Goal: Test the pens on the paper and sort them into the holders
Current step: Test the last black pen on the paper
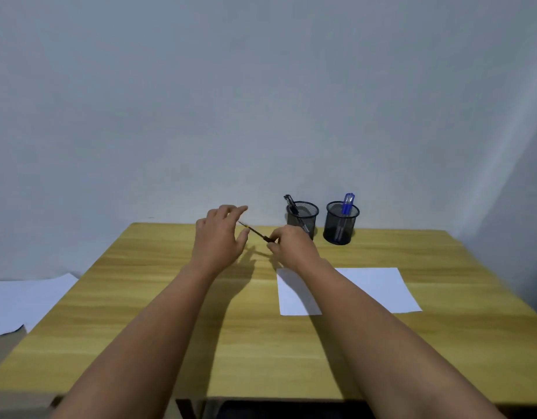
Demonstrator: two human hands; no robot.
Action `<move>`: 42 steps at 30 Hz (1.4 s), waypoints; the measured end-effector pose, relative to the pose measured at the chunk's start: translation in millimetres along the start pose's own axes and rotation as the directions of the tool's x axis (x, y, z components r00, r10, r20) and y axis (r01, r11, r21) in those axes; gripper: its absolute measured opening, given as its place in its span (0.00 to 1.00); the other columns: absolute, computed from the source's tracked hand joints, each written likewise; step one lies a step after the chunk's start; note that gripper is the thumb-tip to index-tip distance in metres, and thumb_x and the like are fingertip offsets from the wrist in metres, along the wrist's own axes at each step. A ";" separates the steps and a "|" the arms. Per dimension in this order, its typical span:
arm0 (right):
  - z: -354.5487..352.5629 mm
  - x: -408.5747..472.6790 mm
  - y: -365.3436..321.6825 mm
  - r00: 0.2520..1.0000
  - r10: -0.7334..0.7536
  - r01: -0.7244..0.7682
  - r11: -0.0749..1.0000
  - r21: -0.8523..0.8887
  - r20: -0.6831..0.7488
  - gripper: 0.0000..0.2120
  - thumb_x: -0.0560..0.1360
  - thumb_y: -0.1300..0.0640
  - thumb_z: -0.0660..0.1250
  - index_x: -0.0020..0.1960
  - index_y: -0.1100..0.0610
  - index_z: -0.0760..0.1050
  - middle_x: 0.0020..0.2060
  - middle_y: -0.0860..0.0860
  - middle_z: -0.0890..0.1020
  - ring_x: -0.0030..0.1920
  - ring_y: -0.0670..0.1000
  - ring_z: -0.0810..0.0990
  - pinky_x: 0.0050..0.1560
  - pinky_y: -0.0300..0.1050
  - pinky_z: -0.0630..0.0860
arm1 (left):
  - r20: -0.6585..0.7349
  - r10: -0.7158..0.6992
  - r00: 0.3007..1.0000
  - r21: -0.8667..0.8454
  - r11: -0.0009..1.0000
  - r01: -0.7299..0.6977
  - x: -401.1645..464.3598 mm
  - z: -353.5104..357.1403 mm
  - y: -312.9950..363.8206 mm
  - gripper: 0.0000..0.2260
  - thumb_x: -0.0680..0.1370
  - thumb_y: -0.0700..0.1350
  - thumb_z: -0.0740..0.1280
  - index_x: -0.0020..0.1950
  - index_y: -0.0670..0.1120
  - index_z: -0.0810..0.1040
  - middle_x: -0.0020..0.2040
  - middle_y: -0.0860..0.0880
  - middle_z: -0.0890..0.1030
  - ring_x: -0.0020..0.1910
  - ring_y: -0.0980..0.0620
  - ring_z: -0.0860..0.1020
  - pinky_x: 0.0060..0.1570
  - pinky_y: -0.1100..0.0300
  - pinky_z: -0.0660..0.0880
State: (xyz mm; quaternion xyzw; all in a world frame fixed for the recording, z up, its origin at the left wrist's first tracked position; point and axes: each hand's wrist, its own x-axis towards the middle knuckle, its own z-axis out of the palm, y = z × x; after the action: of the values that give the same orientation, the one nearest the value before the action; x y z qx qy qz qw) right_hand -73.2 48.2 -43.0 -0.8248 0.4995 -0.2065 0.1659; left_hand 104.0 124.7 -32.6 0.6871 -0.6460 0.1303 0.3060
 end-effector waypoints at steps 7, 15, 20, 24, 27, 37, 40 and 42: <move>-52.5 -29.3 30.1 0.963 0.270 -0.222 0.730 0.646 0.026 0.07 0.78 0.61 0.70 0.42 0.60 0.80 0.33 0.54 0.84 0.28 0.48 0.72 0.28 0.38 0.66 | 0.144 -0.157 0.977 -0.402 0.893 0.203 -4.6 16.4 50.6 0.16 0.81 0.59 0.62 0.63 0.52 0.78 0.59 0.51 0.80 0.59 0.49 0.76 0.59 0.47 0.74; -66.5 -33.7 40.4 0.946 0.272 -0.282 0.437 0.854 0.174 0.14 0.84 0.51 0.69 0.43 0.57 0.78 0.30 0.50 0.77 0.24 0.45 0.68 0.25 0.38 0.61 | 0.338 -0.064 0.939 -0.653 0.702 0.283 -0.7 26.7 106.6 0.19 0.85 0.53 0.58 0.39 0.47 0.77 0.38 0.50 0.81 0.38 0.53 0.77 0.43 0.55 0.70; -60.6 -28.2 44.2 0.876 0.445 -0.358 0.348 0.866 0.184 0.17 0.86 0.52 0.63 0.39 0.55 0.72 0.23 0.47 0.70 0.22 0.47 0.61 0.25 0.38 0.57 | 0.356 -0.055 0.933 -0.562 0.785 0.261 3.8 36.2 130.4 0.21 0.86 0.51 0.54 0.42 0.40 0.76 0.37 0.43 0.79 0.39 0.42 0.79 0.41 0.50 0.73; -56.3 -16.7 37.9 0.827 0.541 -0.376 0.332 0.865 0.152 0.16 0.85 0.56 0.61 0.39 0.58 0.73 0.23 0.51 0.70 0.22 0.49 0.62 0.23 0.35 0.58 | 0.376 -0.115 0.919 -0.533 0.785 0.316 5.2 46.5 141.6 0.22 0.86 0.49 0.52 0.42 0.39 0.77 0.37 0.43 0.79 0.38 0.41 0.77 0.40 0.49 0.73; -52.2 -8.3 32.6 0.812 0.570 -0.359 0.323 0.876 0.122 0.17 0.84 0.58 0.60 0.37 0.59 0.73 0.28 0.53 0.72 0.24 0.50 0.65 0.23 0.34 0.58 | 0.427 -0.144 0.892 -0.571 0.723 0.390 11.0 44.9 137.0 0.23 0.86 0.49 0.52 0.43 0.37 0.78 0.35 0.43 0.78 0.34 0.45 0.74 0.39 0.53 0.72; -71.2 -22.1 118.7 0.775 0.611 -0.248 0.526 0.814 -0.159 0.20 0.84 0.51 0.69 0.35 0.56 0.80 0.27 0.50 0.81 0.21 0.43 0.73 0.30 0.40 0.69 | 0.230 -0.300 0.926 -0.035 0.948 0.316 -15.1 56.5 61.6 0.17 0.83 0.59 0.57 0.42 0.50 0.73 0.43 0.48 0.79 0.46 0.42 0.78 0.46 0.49 0.73; -67.8 -33.9 140.9 0.797 0.553 -0.215 0.638 0.739 -0.245 0.15 0.81 0.53 0.73 0.36 0.55 0.82 0.30 0.50 0.84 0.29 0.47 0.78 0.38 0.44 0.75 | 0.204 -0.249 0.947 0.243 0.950 0.198 -21.5 63.0 29.7 0.16 0.82 0.60 0.59 0.54 0.49 0.78 0.54 0.46 0.79 0.55 0.41 0.77 0.52 0.46 0.73; -68.4 -42.9 154.3 0.789 0.563 -0.207 0.619 0.757 -0.245 0.10 0.81 0.58 0.71 0.42 0.59 0.83 0.32 0.52 0.85 0.31 0.50 0.79 0.36 0.44 0.77 | 0.203 -0.229 0.952 0.316 0.936 0.158 -27.2 68.7 13.5 0.16 0.81 0.59 0.61 0.57 0.49 0.79 0.57 0.45 0.78 0.57 0.41 0.76 0.54 0.45 0.72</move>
State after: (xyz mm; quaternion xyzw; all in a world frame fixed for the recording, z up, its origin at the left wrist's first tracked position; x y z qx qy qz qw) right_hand -242.2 13.1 -65.8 -0.4938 0.5783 -0.5257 0.3813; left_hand 72.6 106.5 -98.3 0.7963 -0.5797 0.1119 0.1319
